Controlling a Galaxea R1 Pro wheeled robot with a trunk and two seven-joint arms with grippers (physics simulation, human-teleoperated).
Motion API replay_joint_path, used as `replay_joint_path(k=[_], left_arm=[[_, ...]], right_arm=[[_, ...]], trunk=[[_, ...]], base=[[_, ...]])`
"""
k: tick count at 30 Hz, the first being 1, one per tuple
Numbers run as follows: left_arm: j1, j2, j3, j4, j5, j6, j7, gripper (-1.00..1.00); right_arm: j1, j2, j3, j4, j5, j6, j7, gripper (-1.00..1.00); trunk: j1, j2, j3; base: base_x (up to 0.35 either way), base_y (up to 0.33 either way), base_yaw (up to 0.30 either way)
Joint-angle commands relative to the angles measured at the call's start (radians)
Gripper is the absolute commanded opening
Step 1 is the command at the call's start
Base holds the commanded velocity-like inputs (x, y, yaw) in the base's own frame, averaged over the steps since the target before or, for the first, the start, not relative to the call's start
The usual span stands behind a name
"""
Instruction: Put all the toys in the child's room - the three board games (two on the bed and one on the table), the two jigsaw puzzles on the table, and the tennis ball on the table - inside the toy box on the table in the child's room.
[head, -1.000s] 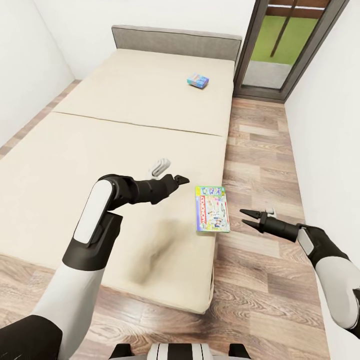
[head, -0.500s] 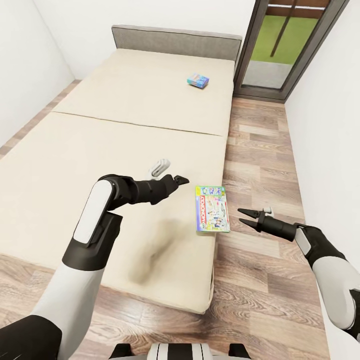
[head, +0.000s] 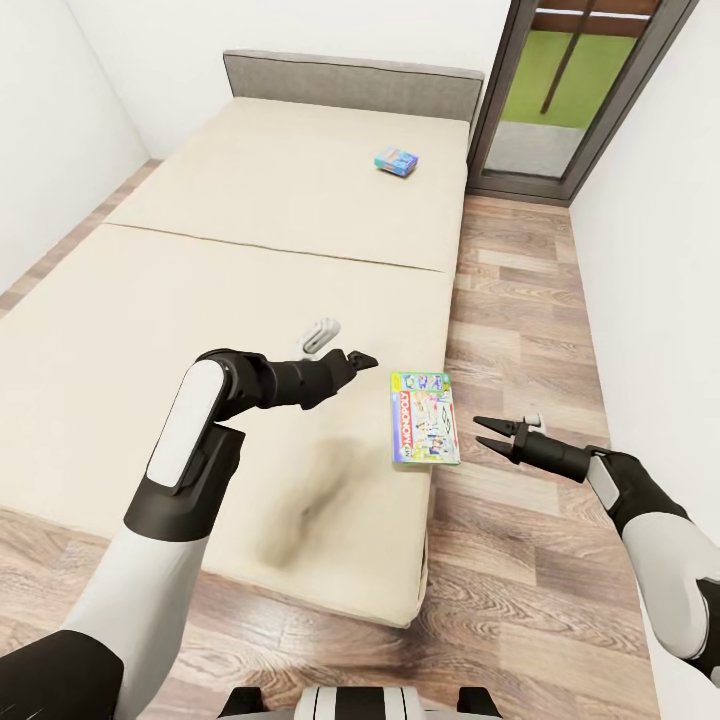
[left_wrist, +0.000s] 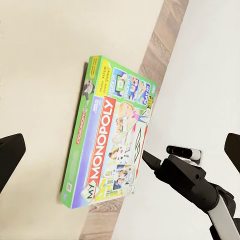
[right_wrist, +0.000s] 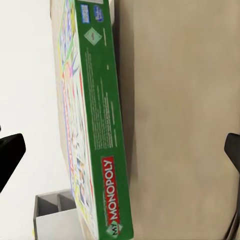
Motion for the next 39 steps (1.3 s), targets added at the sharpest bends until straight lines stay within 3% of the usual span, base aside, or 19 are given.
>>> replay_joint_path(k=[1, 39], left_arm=[[-0.001, 0.0, 0.001, -0.001, 0.009, 0.002, 0.01, 1.0], [0.002, 0.001, 0.001, -0.001, 0.007, 0.002, 0.01, 1.0]], right_arm=[[0.0, 0.0, -0.002, 0.0, -0.002, 0.007, 0.002, 1.0], [0.0, 0.006, -0.003, 0.014, 0.008, 0.007, -0.011, 1.0]], trunk=[[0.0, 0.0, -0.001], [0.0, 0.0, 0.002]], base=[[0.0, 0.0, 0.0], [0.0, 0.0, 0.053]])
